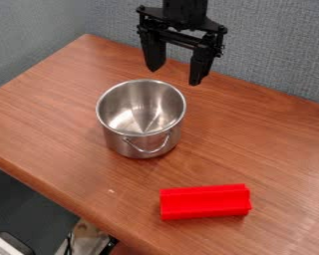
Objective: Put the red object in the metal pot
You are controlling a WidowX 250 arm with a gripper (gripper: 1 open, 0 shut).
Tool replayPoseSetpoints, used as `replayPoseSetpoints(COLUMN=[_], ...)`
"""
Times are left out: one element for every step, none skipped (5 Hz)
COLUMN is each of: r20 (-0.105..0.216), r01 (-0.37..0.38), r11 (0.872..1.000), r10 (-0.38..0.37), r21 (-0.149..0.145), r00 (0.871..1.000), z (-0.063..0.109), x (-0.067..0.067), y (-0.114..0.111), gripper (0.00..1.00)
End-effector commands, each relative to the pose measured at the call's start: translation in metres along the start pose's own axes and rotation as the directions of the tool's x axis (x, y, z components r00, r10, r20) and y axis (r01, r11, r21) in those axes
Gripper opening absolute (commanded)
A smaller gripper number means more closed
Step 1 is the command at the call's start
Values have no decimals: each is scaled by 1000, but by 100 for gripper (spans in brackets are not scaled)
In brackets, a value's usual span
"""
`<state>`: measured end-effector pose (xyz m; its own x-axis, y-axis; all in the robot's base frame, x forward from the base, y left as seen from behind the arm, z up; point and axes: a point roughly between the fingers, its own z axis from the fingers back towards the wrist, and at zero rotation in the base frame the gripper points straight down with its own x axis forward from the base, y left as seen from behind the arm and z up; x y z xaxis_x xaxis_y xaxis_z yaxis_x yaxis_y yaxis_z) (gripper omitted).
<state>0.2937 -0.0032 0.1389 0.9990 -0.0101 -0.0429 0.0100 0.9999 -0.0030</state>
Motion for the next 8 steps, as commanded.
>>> replayPoseSetpoints(r20=[-18,-35,-40,-40,-33,-31,-32,-13], r01=[6,13,84,215,365,501,563,596], r11=[1000,1000,996,976,931,865,825,800], r10=[-6,-13,-84,-216,-364,-500,-562,-597], r21=[-2,-4,-9,-21,-4,14,38,73], r00=[1000,999,996,976,931,865,826,802], z=[-7,-13,-19,-26,-36,-49,-68,-80], x=[-2,-5,-16,-39,-60,-81,-87,-90], y=[-1,-2,-11,-31,-52,-71,-80,-85], gripper=[100,100,100,100,100,100,100,100])
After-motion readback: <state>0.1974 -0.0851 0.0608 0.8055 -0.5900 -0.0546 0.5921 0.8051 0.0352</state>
